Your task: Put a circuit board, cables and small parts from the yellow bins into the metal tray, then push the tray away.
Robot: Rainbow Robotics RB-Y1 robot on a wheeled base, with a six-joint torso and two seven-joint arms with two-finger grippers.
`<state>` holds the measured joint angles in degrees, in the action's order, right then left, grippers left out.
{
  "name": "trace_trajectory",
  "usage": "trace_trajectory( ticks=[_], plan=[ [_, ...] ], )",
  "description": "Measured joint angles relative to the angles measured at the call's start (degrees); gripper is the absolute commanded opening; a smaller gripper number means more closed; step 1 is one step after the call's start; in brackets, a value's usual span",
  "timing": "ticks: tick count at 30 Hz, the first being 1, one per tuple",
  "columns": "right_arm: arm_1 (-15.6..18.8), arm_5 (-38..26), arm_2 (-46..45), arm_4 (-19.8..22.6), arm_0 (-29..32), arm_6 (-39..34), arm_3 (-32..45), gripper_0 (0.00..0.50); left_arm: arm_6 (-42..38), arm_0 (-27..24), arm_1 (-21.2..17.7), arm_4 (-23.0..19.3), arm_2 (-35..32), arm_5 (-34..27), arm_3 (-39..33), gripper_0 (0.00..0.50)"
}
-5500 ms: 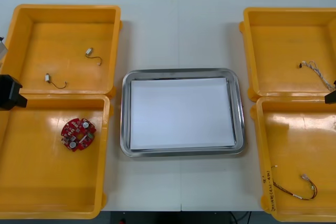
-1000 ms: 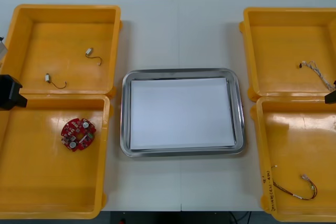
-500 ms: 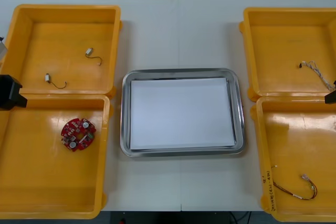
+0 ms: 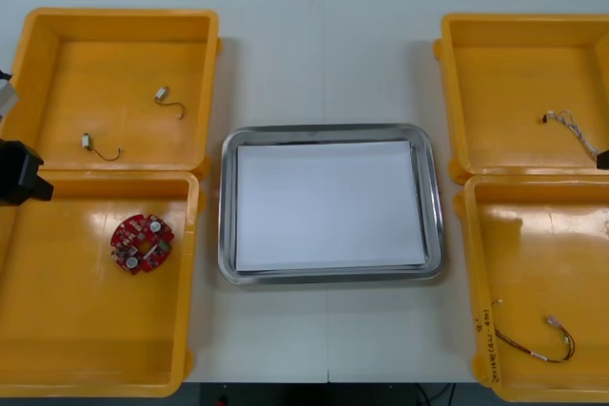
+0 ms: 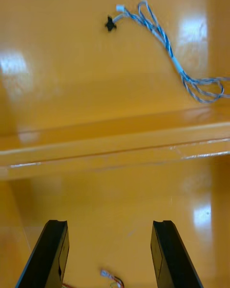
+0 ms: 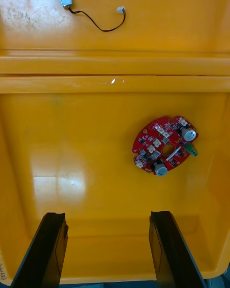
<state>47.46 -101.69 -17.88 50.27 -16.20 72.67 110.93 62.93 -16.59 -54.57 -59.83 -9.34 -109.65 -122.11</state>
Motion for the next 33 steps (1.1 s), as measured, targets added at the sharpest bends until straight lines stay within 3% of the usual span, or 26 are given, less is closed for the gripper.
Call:
trace_trajectory(
  ticks=[17, 33],
  plan=[
    [0.2, 1.0, -0.2, 0.8, 6.1, 0.0, 3.6, 0.5, 0.0, 0.0, 0.0, -1.7, 1.2, 0.3, -5.0, 0.5],
    [0.4, 1.3, -0.2, 2.6, 11.5, 0.1, 6.2, 0.5, 0.1, 3.4, 0.0, 0.4, 4.9, 7.4, -9.1, 0.5]
  ],
)
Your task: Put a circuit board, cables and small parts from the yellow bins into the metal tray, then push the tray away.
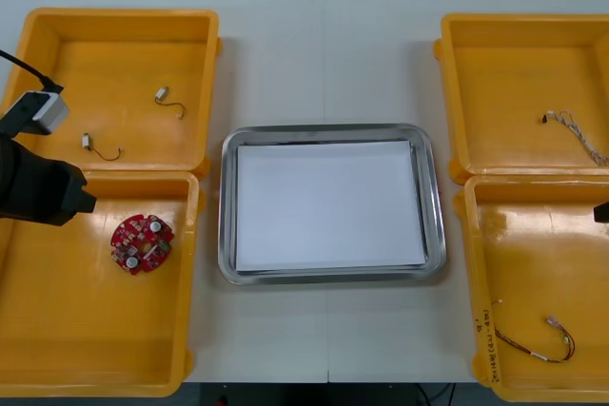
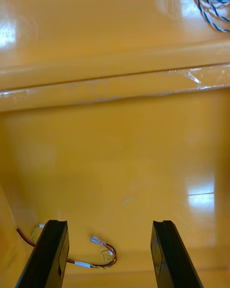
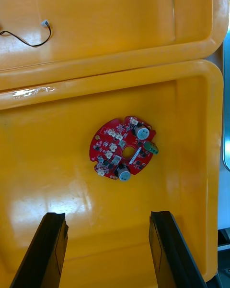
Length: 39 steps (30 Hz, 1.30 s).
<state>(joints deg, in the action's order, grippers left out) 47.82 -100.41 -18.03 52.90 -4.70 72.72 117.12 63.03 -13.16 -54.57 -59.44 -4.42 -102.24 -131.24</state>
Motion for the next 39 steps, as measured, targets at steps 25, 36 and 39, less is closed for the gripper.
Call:
trace_trajectory(
  ticks=[25, 36, 39],
  plan=[
    [2.2, 4.0, 0.0, 2.2, 10.9, 0.0, 6.7, 0.5, 0.5, 8.5, 0.0, 14.0, 11.3, 13.2, -2.1, 0.5],
    [2.1, 7.6, 0.0, 2.9, 17.5, 0.5, 7.0, 0.5, 0.6, 10.1, 0.0, 18.7, 15.7, 16.6, -2.1, 0.5],
    [1.3, 7.6, 0.0, 2.2, 18.2, 2.2, 7.0, 0.5, 0.6, 10.2, 0.0, 20.4, 17.3, 17.4, -2.0, 0.5]
  ],
)
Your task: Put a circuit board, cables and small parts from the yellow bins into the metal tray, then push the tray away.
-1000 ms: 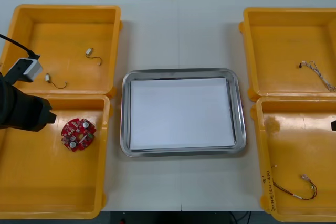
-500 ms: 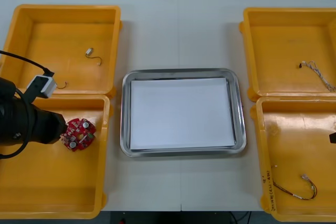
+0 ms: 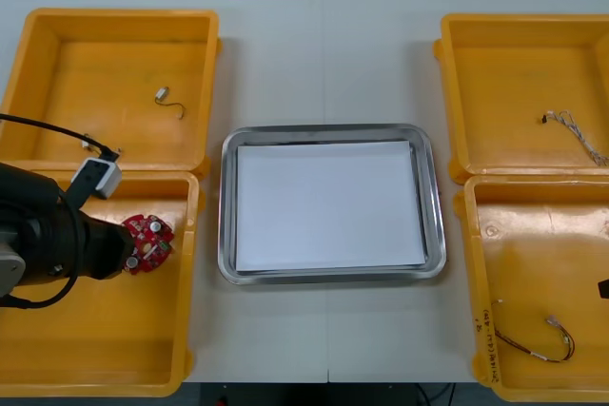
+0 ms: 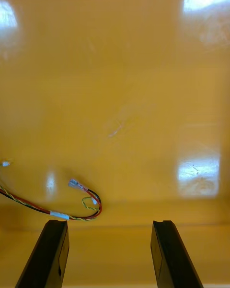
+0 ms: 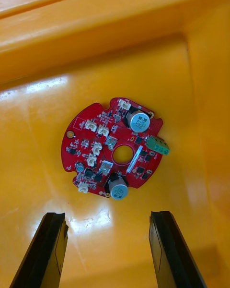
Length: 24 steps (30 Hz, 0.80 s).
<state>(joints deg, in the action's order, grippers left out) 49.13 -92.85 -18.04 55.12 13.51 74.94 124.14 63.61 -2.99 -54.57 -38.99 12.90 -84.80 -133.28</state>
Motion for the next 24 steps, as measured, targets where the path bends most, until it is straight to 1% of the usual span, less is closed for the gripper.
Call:
trace_trajectory(
  ticks=[5, 11, 20, 24],
  plan=[
    [-1.3, 1.0, 1.1, -1.1, 0.2, 0.1, 0.0, 0.5, 0.0, 0.0, 0.0, 1.3, 2.6, 2.8, 0.9, 0.5],
    [-1.3, 3.3, 4.2, -2.7, 0.2, 0.1, 0.0, 0.5, 0.0, 0.0, 0.0, 2.9, 5.4, 7.5, 4.2, 0.5],
    [-1.3, 5.4, 6.5, -5.1, 0.2, 0.1, -0.4, 0.5, 0.0, 0.1, 0.0, 5.1, 8.0, 9.5, 5.8, 0.5],
    [-1.3, 9.5, 8.8, -6.0, 0.2, 0.1, -2.6, 0.5, 0.0, 0.1, 0.0, 5.9, 9.1, 11.1, 6.7, 0.5]
  ],
)
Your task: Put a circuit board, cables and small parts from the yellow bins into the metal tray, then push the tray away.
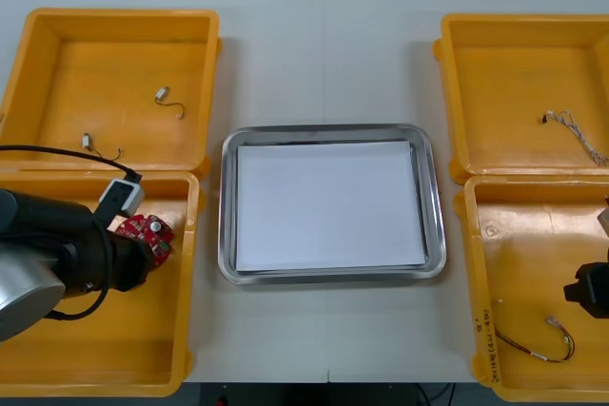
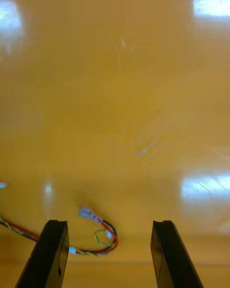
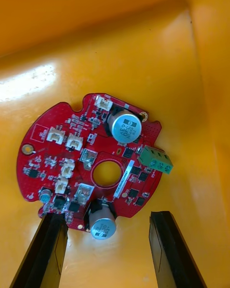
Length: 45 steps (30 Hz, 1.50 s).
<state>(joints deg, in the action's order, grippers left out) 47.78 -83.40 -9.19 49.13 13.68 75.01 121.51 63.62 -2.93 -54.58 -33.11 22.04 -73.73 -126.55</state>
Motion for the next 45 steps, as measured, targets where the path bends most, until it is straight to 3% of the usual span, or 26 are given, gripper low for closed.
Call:
trace_trajectory(
  ticks=[22, 23, 24, 25, 27, 28, 40, 45],
  plan=[
    [0.0, 7.8, 8.2, -5.7, 1.6, 0.0, -2.0, 0.5, 0.0, 0.0, -0.4, 1.7, 2.9, 4.2, 2.9, 0.5],
    [0.0, 8.5, 8.4, -6.0, 2.0, 0.0, -2.0, 0.5, 0.0, 0.0, -0.6, 1.8, 3.0, 4.3, 2.9, 0.473],
    [0.0, 9.0, 8.6, -6.3, 2.4, 0.0, -2.0, 0.5, 0.0, 0.0, -0.7, 1.8, 3.1, 4.5, 2.9, 0.364],
    [0.0, 9.6, 8.7, -6.6, 2.9, 0.0, -2.0, 0.5, 0.0, 0.0, -0.8, 1.8, 3.2, 4.6, 2.9, 0.313],
    [0.0, 10.8, 8.9, -7.2, 3.8, 0.0, -2.0, 0.5, 0.0, 0.0, -0.9, 1.9, 3.2, 4.6, 2.9, 0.081],
    [0.0, 11.4, 9.0, -7.5, 4.3, 0.0, -2.0, 0.5, 0.0, 0.0, -0.9, 1.9, 3.2, 4.6, 2.9, 0.006],
    [-0.9, 14.6, 11.8, -12.8, 6.1, 0.0, -2.0, 0.5, 0.0, 0.0, -1.0, 1.9, 3.2, 4.6, 2.9, 0.0],
    [-2.0, 15.2, 12.0, -13.0, 6.1, 0.0, -2.0, 0.5, 0.0, 0.0, -1.1, 1.9, 3.2, 4.6, 2.9, 0.0]
  ],
)
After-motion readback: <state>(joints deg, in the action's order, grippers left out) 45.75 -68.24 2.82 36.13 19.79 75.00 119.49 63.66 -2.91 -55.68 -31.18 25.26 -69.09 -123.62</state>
